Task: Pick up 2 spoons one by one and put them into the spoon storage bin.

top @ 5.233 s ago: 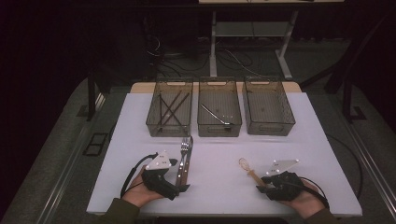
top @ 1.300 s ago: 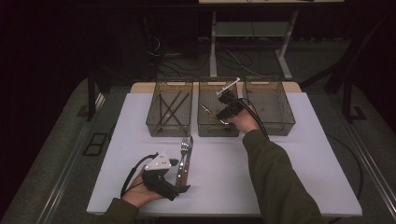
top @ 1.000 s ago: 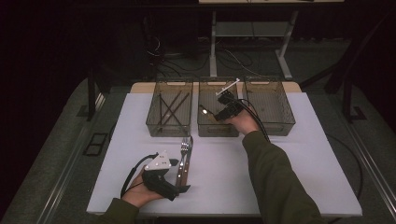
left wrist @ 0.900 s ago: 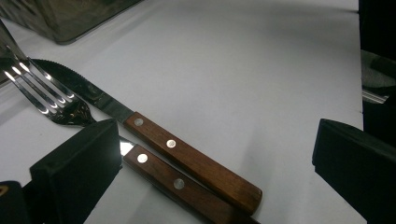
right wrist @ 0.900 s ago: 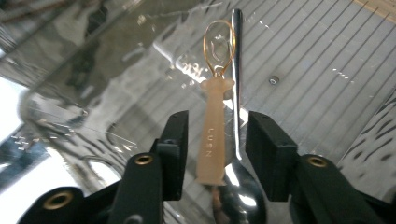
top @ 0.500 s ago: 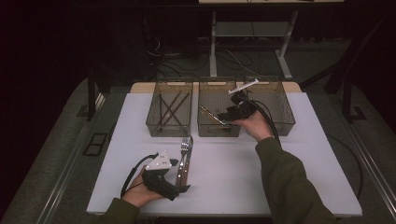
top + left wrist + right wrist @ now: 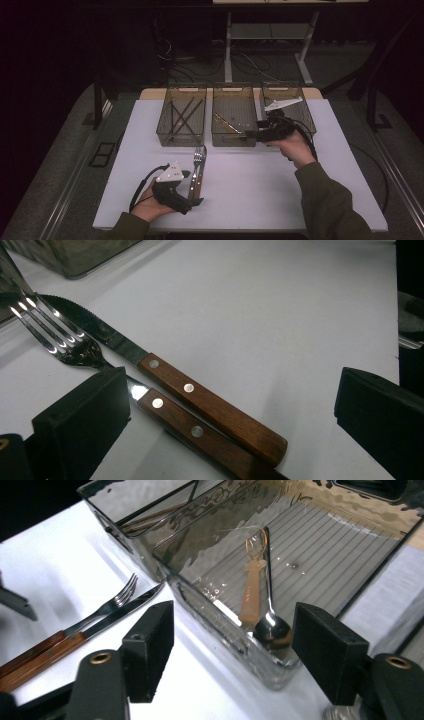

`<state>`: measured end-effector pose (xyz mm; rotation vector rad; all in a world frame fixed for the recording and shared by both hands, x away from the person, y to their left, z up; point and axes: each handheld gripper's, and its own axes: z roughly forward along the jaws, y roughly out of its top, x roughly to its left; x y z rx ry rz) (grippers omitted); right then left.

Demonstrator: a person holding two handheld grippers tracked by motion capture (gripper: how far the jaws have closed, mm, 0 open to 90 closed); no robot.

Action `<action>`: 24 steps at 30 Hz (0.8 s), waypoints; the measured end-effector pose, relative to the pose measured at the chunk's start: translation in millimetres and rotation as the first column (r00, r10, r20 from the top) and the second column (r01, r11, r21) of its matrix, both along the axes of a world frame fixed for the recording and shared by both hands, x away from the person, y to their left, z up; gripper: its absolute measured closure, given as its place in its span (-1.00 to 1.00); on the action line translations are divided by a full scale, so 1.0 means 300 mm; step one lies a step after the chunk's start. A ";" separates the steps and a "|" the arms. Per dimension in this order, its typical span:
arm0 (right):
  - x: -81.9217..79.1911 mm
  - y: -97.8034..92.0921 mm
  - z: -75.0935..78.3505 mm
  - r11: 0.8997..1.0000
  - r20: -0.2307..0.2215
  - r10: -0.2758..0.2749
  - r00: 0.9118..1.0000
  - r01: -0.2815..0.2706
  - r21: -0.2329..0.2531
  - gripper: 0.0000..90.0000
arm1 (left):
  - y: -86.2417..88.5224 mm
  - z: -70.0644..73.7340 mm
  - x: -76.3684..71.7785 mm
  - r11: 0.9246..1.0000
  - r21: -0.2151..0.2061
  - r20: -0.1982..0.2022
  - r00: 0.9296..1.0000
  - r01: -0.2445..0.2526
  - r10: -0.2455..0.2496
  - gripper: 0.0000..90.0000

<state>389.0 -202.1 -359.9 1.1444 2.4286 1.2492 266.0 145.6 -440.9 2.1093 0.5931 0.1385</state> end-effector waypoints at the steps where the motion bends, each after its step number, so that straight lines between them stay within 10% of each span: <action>1: -0.013 -0.006 -0.002 1.000 0.004 -0.003 1.000 0.003 0.005 -0.29 | 0.000 0.000 0.000 1.000 -0.001 0.000 1.000 -0.001 0.001 -1.00; 24: -0.273 -0.135 -0.160 0.999 0.075 -0.032 0.997 0.033 -0.009 -0.59 | 0.022 0.011 0.004 0.997 0.041 0.008 0.998 -0.064 0.064 -0.87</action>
